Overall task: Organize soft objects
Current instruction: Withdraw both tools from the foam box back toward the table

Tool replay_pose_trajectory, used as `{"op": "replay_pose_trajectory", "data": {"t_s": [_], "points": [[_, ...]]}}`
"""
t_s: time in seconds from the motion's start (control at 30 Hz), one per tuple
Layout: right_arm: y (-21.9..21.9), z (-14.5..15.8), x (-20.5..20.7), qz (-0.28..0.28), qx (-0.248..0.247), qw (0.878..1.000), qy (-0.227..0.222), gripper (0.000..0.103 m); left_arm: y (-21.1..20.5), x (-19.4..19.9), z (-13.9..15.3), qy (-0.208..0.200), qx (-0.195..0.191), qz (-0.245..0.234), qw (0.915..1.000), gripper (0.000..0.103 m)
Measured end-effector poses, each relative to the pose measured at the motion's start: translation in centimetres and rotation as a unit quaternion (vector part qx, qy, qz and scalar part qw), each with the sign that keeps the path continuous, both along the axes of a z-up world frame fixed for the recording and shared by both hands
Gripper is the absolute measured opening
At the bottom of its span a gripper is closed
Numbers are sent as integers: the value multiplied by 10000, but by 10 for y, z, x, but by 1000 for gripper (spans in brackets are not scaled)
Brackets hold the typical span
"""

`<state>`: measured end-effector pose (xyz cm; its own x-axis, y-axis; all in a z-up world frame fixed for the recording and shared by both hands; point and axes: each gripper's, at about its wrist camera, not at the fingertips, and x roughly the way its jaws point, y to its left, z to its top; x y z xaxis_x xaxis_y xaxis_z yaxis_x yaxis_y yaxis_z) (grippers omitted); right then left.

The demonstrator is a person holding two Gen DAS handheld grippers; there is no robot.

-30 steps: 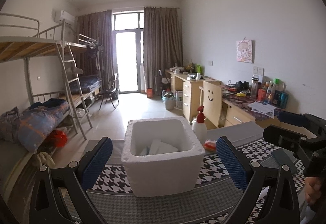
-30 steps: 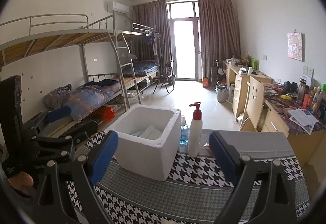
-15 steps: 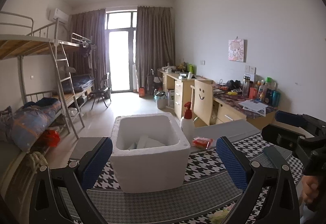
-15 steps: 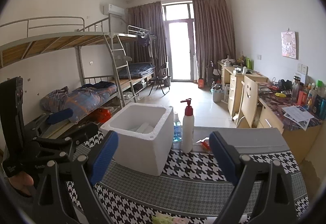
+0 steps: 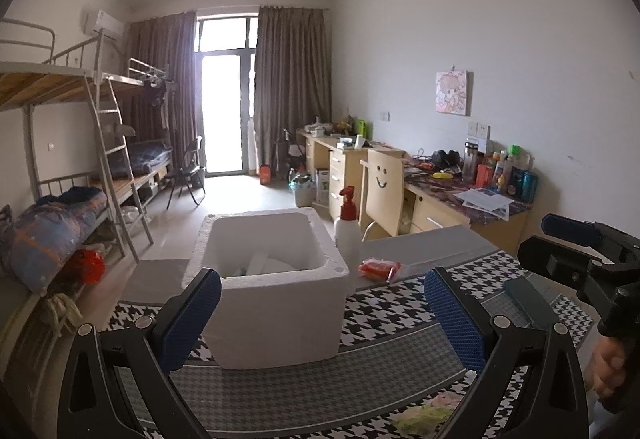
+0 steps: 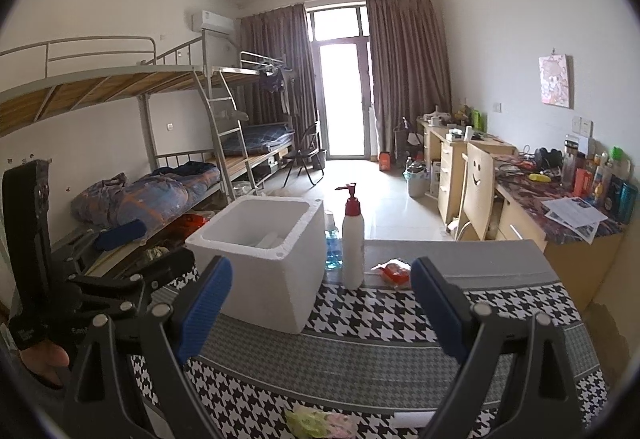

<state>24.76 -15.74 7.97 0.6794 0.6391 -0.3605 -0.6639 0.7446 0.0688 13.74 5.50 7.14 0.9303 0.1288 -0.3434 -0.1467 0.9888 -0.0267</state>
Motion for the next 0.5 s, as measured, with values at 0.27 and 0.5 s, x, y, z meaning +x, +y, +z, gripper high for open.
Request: {"op": "replay_pose_trajectory", "data": {"t_s": [0.27, 0.5], "points": [[-8, -7, -1, -61, 18, 10000, 21, 93, -6, 0, -6, 19, -48, -156, 9999, 102], [-15, -13, 1, -127, 19, 9999, 63, 93, -12, -1, -14, 51, -113, -279, 9995, 102]]}}
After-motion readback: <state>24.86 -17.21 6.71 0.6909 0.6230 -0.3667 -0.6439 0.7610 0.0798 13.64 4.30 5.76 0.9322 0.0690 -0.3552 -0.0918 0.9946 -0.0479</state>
